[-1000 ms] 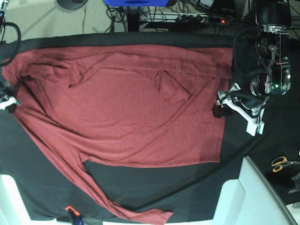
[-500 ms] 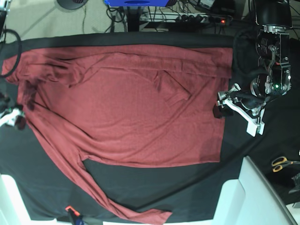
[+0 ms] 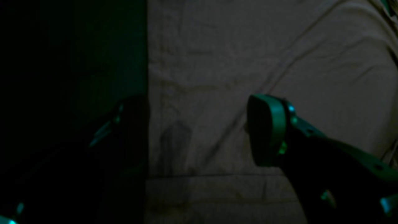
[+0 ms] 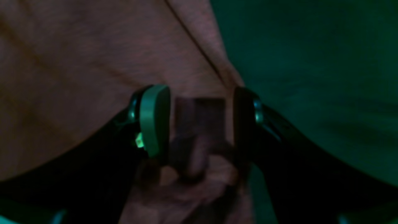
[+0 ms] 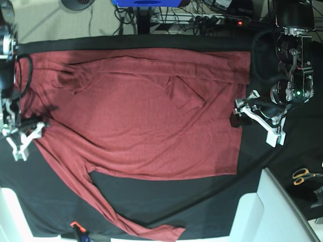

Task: Fold the T-shirt properly
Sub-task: 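Move the right gripper to the shirt's side edge and grasp it, then move the left gripper along the opposite side edge toward the hem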

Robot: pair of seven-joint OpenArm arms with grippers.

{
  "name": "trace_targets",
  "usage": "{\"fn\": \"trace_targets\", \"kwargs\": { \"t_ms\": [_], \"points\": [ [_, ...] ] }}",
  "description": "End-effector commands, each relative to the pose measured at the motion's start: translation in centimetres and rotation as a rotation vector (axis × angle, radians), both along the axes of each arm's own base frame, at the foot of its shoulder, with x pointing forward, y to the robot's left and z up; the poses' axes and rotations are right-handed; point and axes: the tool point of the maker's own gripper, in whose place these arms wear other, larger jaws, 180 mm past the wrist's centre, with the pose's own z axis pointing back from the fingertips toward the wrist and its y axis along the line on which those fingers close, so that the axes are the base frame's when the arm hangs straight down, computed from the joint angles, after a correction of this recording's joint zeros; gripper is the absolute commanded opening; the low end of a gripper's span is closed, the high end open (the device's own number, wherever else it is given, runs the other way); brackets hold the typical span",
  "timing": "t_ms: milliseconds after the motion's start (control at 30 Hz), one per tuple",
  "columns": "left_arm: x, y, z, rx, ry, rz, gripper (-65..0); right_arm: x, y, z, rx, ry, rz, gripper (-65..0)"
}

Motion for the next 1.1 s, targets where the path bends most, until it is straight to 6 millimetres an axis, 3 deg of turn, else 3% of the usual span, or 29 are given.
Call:
{"fn": "trace_targets", "kwargs": {
  "t_ms": [0, 200, 600, 833, 1067],
  "points": [
    [0.9, 0.6, 1.1, 0.015, -0.039, 0.000, -18.8, 1.7, -1.0, 1.7, -0.012, -0.066, -0.006, -33.6],
    [0.4, 1.0, -0.1, 0.007, -0.005, 0.016, -18.8, 1.6, -1.5, 1.5, -0.051, -0.069, 0.014, -33.6],
    [1.1, 1.3, 0.6, 0.008, -0.077, 0.039, -18.8, 1.9, -1.8, 2.0, -0.053, -0.075, 0.012, -33.6],
    [1.3, 1.4, 0.5, 0.009, -0.074, 0.042, -18.8, 3.5, -3.1, 5.2, -0.048, -0.136, -0.044, -33.6],
    [1.1, 1.7, 0.0, 0.007, -0.063, 0.052, -18.8, 3.8, -2.9, 5.4, -0.045, -0.141, -0.043, -33.6]
  ]
}}
